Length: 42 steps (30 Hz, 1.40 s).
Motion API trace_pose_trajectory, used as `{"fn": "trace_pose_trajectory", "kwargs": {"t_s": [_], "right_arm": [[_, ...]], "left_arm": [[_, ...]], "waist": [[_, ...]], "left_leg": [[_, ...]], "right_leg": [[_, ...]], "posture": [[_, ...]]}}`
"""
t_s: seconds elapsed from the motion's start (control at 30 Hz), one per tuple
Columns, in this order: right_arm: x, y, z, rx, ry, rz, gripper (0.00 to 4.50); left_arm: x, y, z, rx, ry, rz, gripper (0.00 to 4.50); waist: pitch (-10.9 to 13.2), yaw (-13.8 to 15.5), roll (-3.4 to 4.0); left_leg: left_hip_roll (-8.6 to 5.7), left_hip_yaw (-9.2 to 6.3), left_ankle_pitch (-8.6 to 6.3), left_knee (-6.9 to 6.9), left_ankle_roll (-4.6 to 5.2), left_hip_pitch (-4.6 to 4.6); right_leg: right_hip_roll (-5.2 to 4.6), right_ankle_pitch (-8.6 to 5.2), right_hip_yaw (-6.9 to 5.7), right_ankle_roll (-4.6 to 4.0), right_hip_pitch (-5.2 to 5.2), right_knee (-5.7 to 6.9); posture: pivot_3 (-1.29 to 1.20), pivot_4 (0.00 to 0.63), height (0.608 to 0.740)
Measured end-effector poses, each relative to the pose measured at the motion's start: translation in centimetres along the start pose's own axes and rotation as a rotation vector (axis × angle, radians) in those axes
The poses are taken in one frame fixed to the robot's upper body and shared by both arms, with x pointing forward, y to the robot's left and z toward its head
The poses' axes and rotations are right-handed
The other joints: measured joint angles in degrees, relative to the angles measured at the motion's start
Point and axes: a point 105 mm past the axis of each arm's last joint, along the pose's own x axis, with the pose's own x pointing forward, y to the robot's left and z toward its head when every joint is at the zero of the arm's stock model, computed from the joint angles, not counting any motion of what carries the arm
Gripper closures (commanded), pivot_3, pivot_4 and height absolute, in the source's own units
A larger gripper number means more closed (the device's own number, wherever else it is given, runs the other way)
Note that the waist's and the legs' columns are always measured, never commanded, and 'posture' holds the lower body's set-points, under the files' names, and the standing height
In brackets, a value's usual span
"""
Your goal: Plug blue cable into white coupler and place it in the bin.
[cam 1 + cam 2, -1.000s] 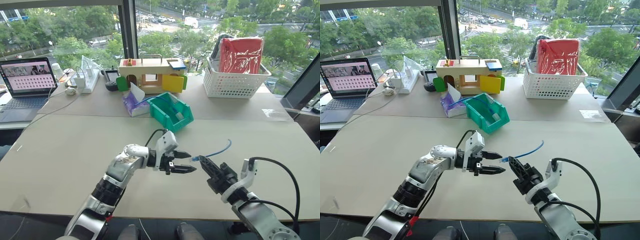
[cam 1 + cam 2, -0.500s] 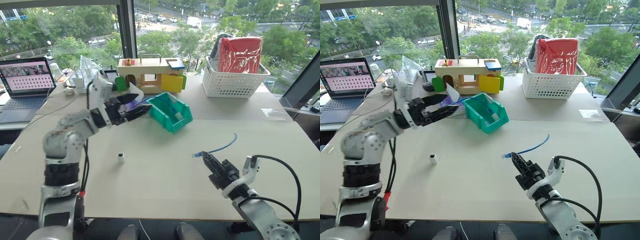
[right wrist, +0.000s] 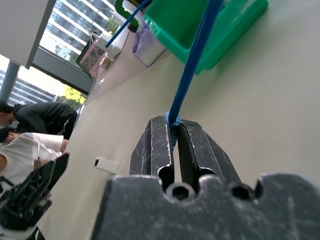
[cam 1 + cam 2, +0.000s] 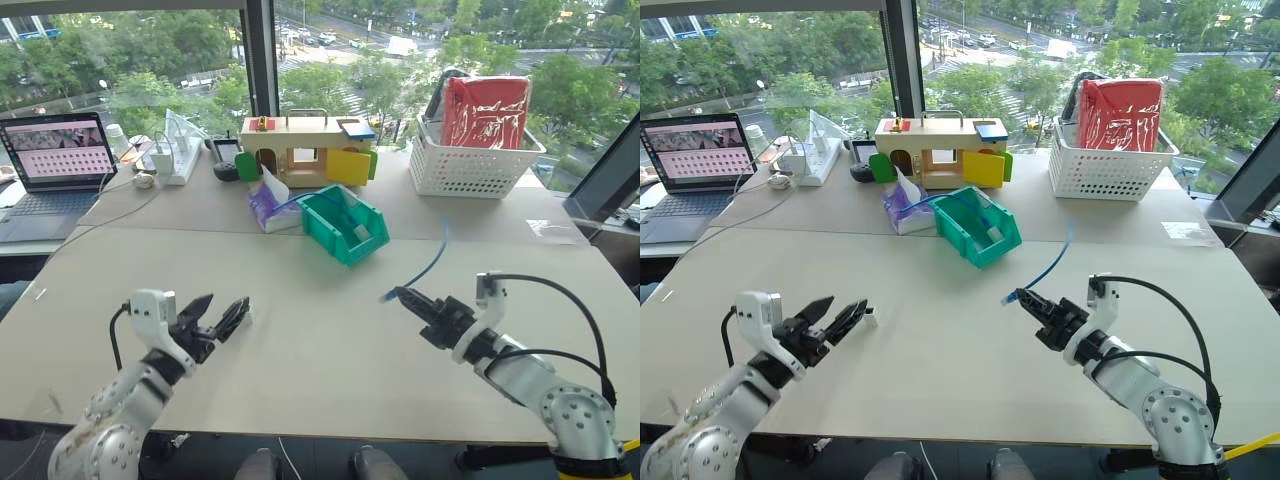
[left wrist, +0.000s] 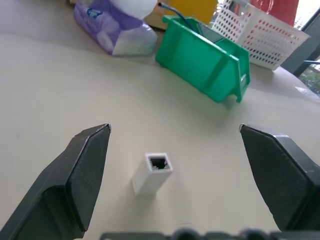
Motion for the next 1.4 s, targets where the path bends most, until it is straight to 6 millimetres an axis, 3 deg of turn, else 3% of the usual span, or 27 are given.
{"fn": "trace_pose_trajectory", "kwargs": {"t_s": [0.13, 0.33, 0.6, 0.7, 0.83, 1.1, 1.4], "right_arm": [[0.1, -0.1, -0.3, 0.007, 0.013, 0.001, 4.50], [0.6, 1.0, 1.0, -0.118, 0.005, 0.016, 4.50], [-0.3, 4.1, 0.4, -0.465, 0.130, 0.180, 4.50], [-1.4, 5.1, -0.6, -0.635, 0.255, 0.283, 4.50], [-3.1, 4.6, -2.5, -0.925, 0.485, 0.378, 4.50], [-3.8, 5.1, -2.7, -0.978, 0.566, 0.580, 4.50], [-3.2, 4.6, -0.4, -1.035, 0.593, 0.630, 4.50]], "left_arm": [[0.8, -0.4, -0.9, 0.073, -0.010, 0.059, 0.06], [3.1, -0.6, -2.3, 0.137, 0.009, 0.114, 0.06], [4.6, -0.6, -3.8, 0.186, 0.065, 0.142, 0.06], [5.1, -0.8, -3.9, 0.196, 0.067, 0.143, 0.06], [5.5, -0.7, -3.9, 0.199, 0.069, 0.149, 0.06], [5.9, -0.8, -4.2, 0.255, 0.090, 0.146, 0.06], [4.5, -0.6, -4.5, 0.287, 0.121, 0.174, 0.06]], "waist": [[0.00, 0.31, 0.01], [-0.01, -0.31, 0.00], [-0.01, -0.25, 0.03], [-0.01, -0.11, 0.02], [-0.04, 0.13, -0.09], [-0.03, 0.14, -0.11], [-0.02, 0.08, -0.12]], "left_leg": [[-0.02, 0.09, 0.00, 0.01, 0.00, -0.01], [-0.01, 0.13, 0.00, 0.01, 0.00, -0.04], [-0.03, 0.10, 0.00, -0.02, 0.01, -0.08], [-0.05, 0.12, 0.00, 0.01, 0.01, -0.07], [-0.03, 0.09, 0.00, 0.01, 0.00, -0.05], [-0.06, 0.10, 0.00, 0.01, 0.00, -0.04], [-0.04, 0.09, -0.01, 0.00, 0.00, -0.02]], "right_leg": [[-0.04, -0.12, 0.10, -0.03, 0.02, -0.05], [-0.01, 0.01, 0.12, 0.19, -0.04, -0.05], [-0.03, 0.00, 0.09, 0.20, -0.06, -0.06], [-0.05, -0.11, 0.08, 0.39, -0.03, -0.08], [-0.04, -0.13, 0.01, 0.40, -0.05, -0.10], [-0.04, -0.12, 0.03, 0.40, -0.04, -0.09], [-0.03, -0.12, 0.01, 0.38, -0.05, -0.06]], "posture": [[0.00, 0.150, 0.739], [0.00, 0.150, 0.739], [0.00, 0.150, 0.739], [0.00, 0.150, 0.739], [0.00, 0.150, 0.739], [0.00, 0.150, 0.739], [0.00, 0.150, 0.739]]}}
